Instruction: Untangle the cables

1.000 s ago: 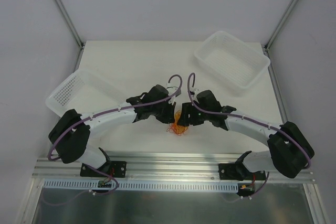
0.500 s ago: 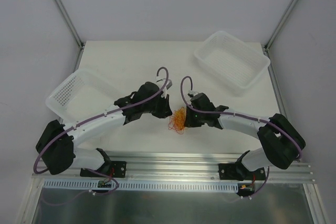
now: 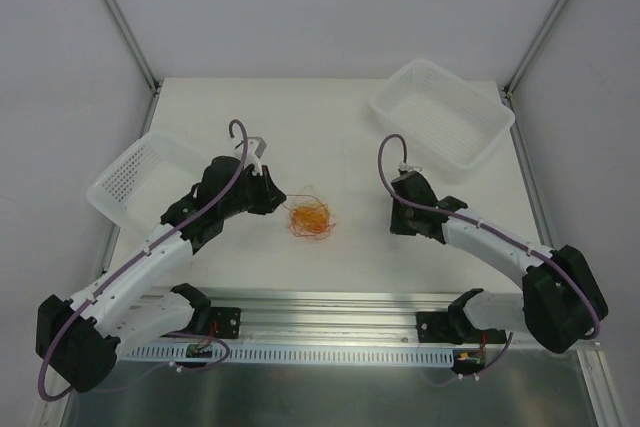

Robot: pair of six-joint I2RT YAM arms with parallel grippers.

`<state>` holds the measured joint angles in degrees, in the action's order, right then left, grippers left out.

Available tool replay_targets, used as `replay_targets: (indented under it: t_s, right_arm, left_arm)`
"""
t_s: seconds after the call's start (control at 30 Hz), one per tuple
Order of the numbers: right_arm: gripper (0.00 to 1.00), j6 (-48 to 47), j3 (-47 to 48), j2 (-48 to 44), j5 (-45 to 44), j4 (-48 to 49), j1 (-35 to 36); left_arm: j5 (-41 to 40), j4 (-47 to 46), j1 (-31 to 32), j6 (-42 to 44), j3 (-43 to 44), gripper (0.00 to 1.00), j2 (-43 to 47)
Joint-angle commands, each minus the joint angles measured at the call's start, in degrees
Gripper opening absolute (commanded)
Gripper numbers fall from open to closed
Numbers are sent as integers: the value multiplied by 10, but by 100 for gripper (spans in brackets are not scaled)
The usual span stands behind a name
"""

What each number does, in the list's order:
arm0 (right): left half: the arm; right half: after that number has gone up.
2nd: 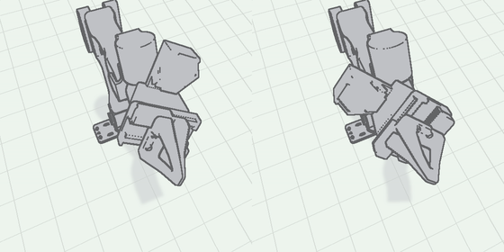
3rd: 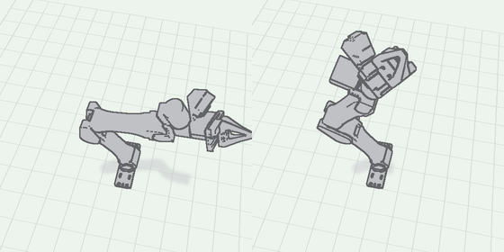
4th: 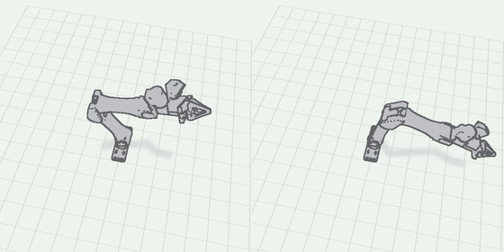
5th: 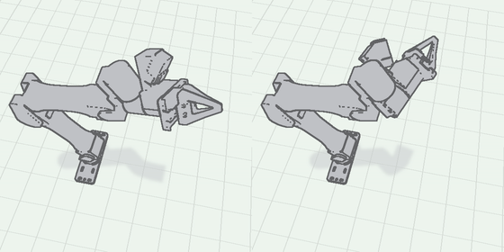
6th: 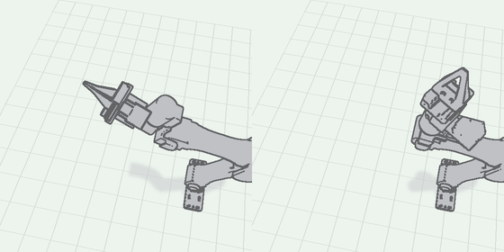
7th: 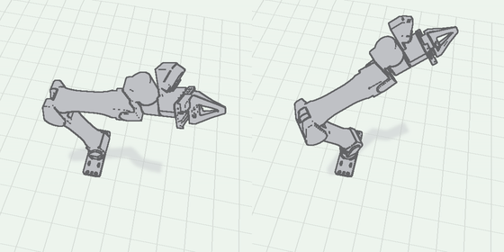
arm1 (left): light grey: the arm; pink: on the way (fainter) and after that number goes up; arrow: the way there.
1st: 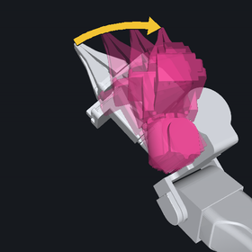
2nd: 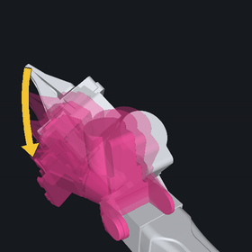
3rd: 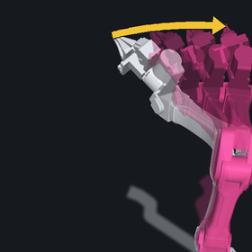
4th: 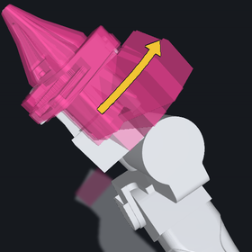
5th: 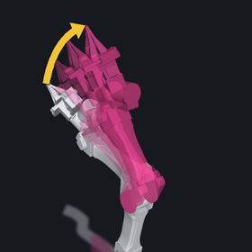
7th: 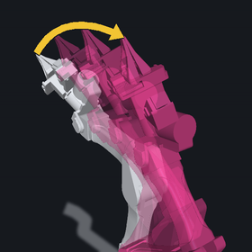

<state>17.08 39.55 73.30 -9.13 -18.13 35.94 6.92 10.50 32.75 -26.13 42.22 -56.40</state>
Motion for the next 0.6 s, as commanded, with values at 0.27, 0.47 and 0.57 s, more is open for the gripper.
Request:
replay_targets:
  t_s: [0.27, 0.47, 0.57]
  right_arm:
    - [30, -77, 75, -109, 63, -97, -41]
    - [51, -47, 82, -91, 128, -21, 2]
    - [53, -45, 87, -76, 139, -4, 2]
  left_arm:
    - [50, 30, -15, 21, 20, 0, 16]
    - [83, 7, 65, 42, 80, 0, -40]
    - [112, 2, 91, 49, 130, 0, -71]
